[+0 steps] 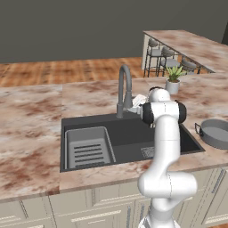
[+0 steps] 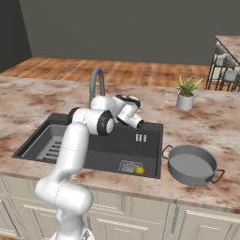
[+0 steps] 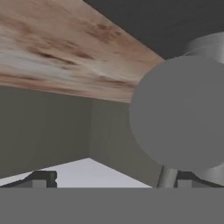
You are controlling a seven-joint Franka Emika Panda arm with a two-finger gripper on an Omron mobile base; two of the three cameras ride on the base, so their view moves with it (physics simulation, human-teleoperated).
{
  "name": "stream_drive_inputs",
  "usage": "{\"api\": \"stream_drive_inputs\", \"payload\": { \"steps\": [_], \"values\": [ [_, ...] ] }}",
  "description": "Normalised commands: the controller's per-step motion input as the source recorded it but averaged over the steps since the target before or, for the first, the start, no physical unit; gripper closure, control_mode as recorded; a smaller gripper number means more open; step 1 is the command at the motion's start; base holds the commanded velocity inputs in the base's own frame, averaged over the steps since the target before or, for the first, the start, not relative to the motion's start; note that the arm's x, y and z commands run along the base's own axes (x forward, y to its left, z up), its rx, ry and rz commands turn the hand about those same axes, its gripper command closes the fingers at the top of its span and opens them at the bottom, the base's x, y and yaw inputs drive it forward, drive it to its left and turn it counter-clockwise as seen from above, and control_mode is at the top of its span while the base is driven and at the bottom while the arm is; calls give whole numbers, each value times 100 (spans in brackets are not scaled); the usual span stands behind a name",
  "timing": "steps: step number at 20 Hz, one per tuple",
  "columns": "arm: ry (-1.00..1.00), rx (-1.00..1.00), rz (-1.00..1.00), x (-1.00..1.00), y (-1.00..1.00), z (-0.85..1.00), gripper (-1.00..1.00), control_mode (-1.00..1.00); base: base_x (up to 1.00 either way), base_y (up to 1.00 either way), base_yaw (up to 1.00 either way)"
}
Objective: Dump the lemon from the pot into the sink. Then turn on the water and wash the lemon. Then turn off the water and put the lemon back in the pot.
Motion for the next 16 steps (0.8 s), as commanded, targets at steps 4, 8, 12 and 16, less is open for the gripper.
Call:
{"api": "stream_drive_inputs", "payload": {
  "steps": [4,8,12,16],
  "values": [
    [0,0,-1,22,0,0,100,-100,0,0,0],
    [0,0,-2,31,0,0,100,-100,0,0,0],
    [0,0,-3,18,-8,0,100,-100,0,0,0],
    [0,0,-2,4,-28,0,100,-100,0,0,0]
  ]
}}
